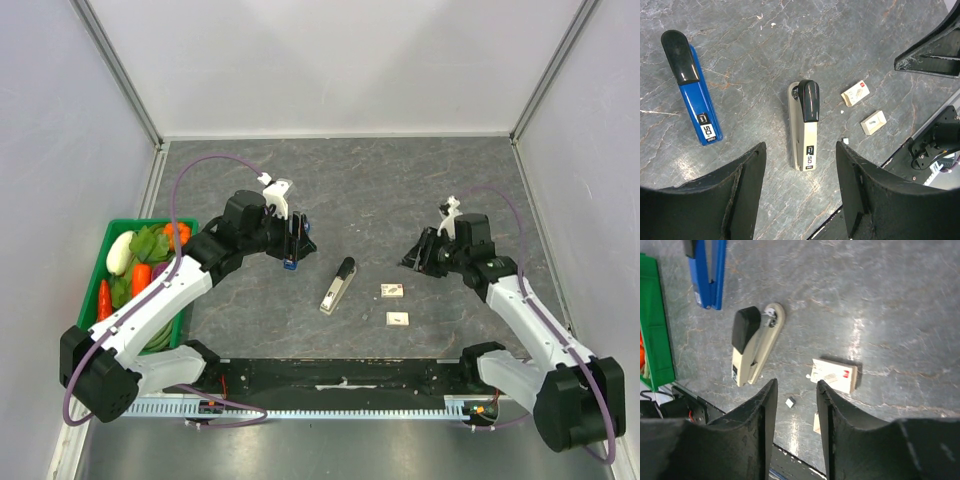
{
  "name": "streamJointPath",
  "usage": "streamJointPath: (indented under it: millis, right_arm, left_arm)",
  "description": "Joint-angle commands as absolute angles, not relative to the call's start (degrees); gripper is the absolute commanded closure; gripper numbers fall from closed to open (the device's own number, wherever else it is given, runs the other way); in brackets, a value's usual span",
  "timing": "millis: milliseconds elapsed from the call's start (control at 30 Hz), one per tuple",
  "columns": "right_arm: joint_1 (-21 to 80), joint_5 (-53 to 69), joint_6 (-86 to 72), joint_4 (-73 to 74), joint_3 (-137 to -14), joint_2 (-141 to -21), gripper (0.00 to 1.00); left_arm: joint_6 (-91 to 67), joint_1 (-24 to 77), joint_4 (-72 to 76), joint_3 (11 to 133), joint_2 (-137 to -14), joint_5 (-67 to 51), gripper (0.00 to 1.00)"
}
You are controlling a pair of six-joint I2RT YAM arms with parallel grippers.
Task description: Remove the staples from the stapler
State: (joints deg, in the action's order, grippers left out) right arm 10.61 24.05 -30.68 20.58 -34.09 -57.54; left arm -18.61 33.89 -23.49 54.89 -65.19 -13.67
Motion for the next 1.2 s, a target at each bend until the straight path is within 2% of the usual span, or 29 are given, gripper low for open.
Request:
streamJointPath:
  millis: [0,100,267,533,767,933,1167]
  right_arm:
    - [15.45,22.16,-28.48,22.67,-40.95,-60.28,0.53]
    - [20.37,18.20,-29.00,22.06,-42.97,-61.78,0.48]
    - [25.48,15.83,-28.92,20.83,-44.12,-63.90,0.45]
    - [26.63,13.19,-26.64,26.09,-45.00,-58.81,0.36]
    - [26.81,13.18,-24.87,29.79,-45.09,-53.88,0.33]
    - [26.81,14.67,-24.17,30.41,-44.47,-52.56,0.32]
    - [26.81,15.56,-23.47,30.85,-44.30,-51.51,0.30]
  left_arm:
    - [-21.09,34.54,-22.06,54.49,-64.33,-15.47,0.36]
    - [-22.24,37.34,-22.24,52.74,-64.86,-14.50,0.36]
    - [-21.27,45.78,-23.99,54.05,-69.95,-6.34,0.36]
    - [-20.22,47.37,-19.69,57.21,-81.11,-4.05,0.35]
    - [-18.28,47.81,-15.65,61.17,-88.94,-1.06,0.32]
    - [-17.49,47.81,-13.28,62.66,-92.81,-1.76,0.21]
    - [-16.17,48.34,-12.04,64.51,-97.73,-3.25,0.17]
